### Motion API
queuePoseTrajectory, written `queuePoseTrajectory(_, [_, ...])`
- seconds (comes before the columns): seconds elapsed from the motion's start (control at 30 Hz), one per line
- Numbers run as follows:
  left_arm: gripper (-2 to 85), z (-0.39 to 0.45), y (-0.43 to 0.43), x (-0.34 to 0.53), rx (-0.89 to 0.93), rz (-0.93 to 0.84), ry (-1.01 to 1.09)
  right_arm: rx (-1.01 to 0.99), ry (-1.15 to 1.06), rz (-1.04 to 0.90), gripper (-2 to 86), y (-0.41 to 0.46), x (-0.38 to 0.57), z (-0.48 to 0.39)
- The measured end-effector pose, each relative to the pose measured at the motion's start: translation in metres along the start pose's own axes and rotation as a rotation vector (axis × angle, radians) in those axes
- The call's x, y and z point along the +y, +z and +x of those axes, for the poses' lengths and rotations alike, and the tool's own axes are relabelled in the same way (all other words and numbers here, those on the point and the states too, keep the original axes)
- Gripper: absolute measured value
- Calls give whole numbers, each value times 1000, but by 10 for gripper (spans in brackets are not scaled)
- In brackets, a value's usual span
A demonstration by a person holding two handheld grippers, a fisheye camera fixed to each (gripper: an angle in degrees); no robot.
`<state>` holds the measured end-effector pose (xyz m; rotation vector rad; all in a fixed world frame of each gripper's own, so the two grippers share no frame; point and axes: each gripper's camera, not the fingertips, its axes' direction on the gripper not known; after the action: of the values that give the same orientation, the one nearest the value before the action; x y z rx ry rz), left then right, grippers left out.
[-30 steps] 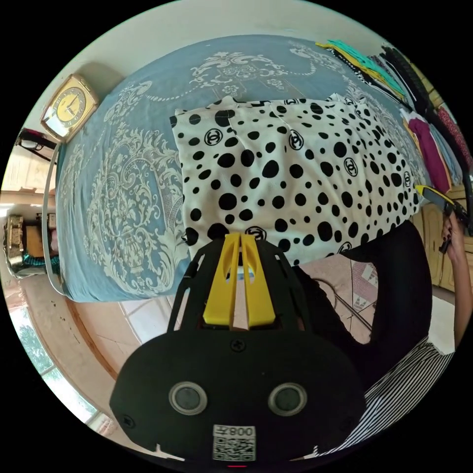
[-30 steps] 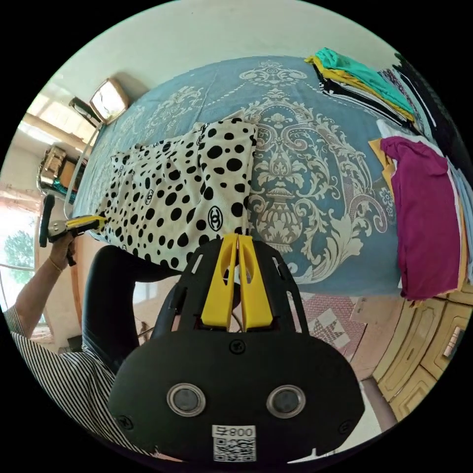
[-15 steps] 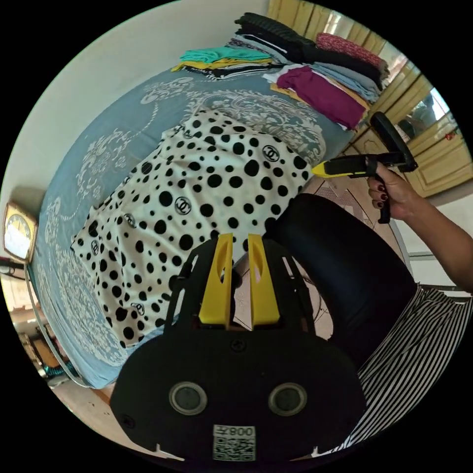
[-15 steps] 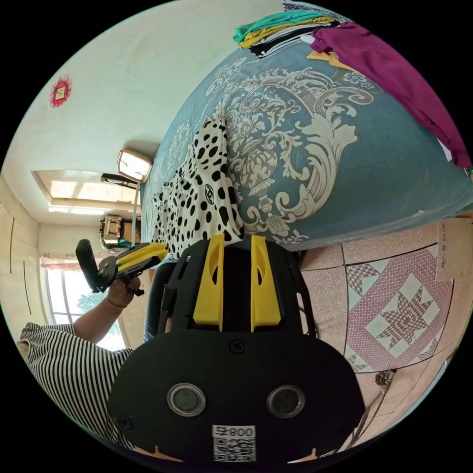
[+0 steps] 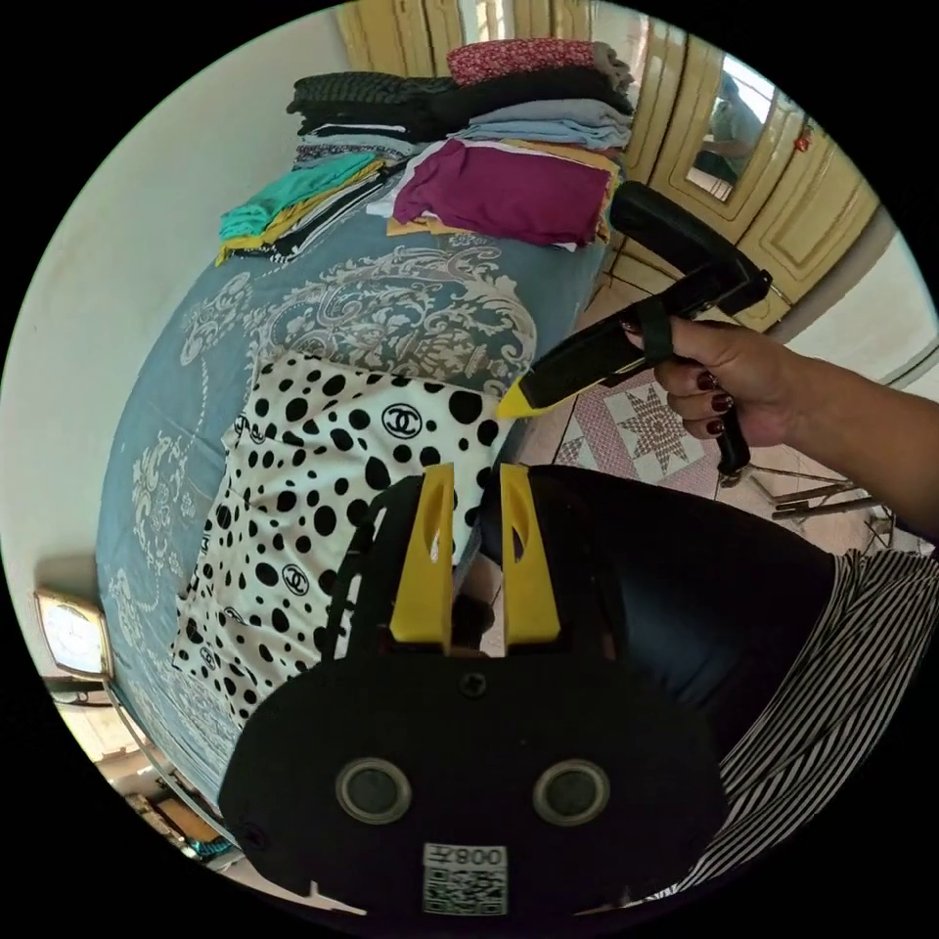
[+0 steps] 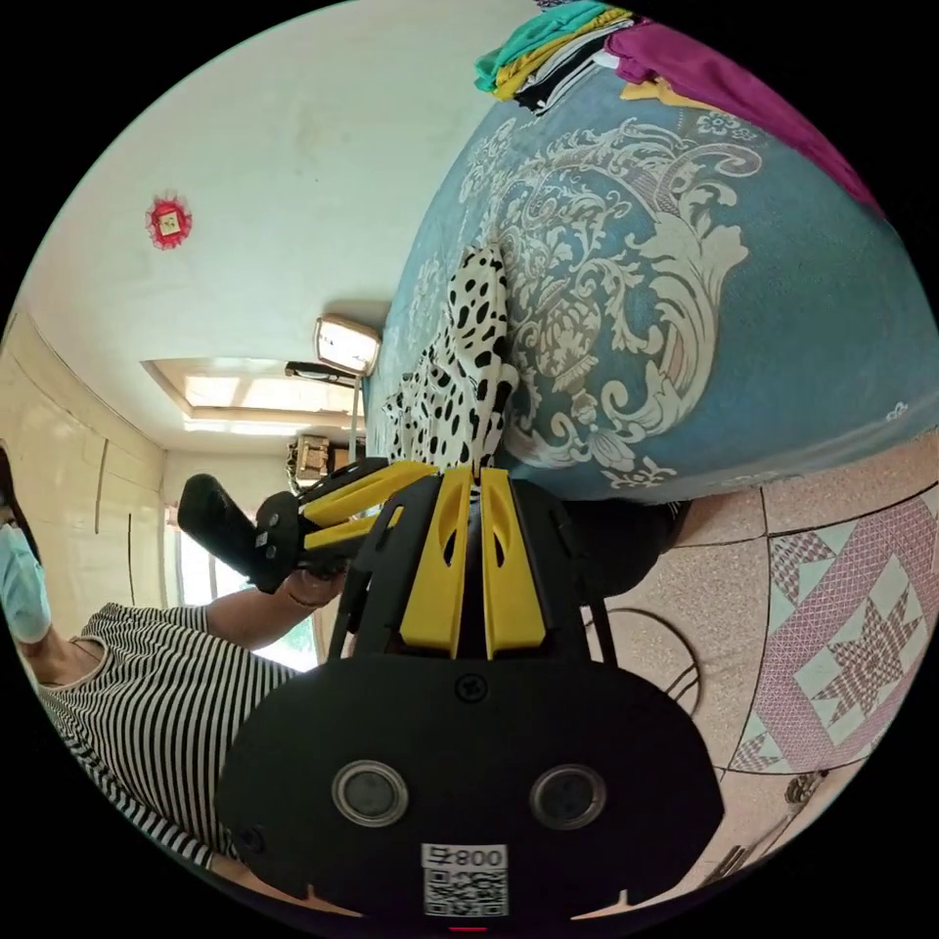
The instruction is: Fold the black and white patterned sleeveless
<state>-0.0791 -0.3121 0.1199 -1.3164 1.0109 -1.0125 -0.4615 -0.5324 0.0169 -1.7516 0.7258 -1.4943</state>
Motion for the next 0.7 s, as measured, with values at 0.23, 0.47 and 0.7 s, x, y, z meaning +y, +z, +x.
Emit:
queuePoseTrajectory(0.23, [40,17,-20,0,-145,13,32,-112,-58,-16,20,8,-2,16])
queuePoseTrajectory(0.47, [18,-15,-38,39,-79,69,-132,-97,-84,-5,36,18,-11,47])
queuePoseTrajectory(0.7, [14,-49,-40,91,4,135,-293,-85,19,20,82,46,-70,110])
